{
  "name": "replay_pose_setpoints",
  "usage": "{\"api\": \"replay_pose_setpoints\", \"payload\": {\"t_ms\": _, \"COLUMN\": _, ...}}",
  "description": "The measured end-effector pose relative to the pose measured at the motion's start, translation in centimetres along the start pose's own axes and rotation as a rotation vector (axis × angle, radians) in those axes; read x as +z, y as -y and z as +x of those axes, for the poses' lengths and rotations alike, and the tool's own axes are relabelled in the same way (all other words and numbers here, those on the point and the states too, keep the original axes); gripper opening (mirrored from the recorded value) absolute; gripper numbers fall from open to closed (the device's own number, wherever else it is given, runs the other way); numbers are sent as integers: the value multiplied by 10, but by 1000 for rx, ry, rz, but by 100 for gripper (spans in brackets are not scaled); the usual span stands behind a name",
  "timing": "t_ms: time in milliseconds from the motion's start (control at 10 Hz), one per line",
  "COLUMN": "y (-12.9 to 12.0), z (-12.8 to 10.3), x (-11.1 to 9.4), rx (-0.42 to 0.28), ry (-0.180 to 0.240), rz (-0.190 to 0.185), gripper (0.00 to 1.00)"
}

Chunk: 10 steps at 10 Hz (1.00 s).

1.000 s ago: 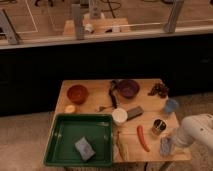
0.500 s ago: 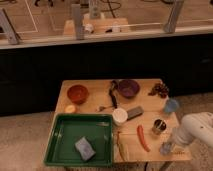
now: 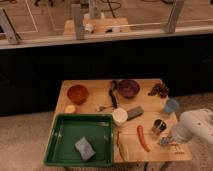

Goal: Wipe table surface with towel

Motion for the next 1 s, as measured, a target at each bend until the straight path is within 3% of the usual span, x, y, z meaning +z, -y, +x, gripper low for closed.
{"api": "replay_pose_setpoints", "payload": {"t_ms": 400, "y": 12, "z": -4, "x": -11, "rx": 13, "ry": -10, "rz": -17, "gripper": 9}}
{"api": "replay_pose_setpoints", "payload": {"t_ms": 700, "y": 18, "z": -26, "x": -12, "rx": 6, "ry": 42, "rz": -32, "gripper": 9}}
{"api": "replay_pose_setpoints", "payload": {"t_ms": 1000, "y": 4, "z": -40, "x": -9, "rx": -16, "ry": 72, "rz": -51, "gripper": 9}}
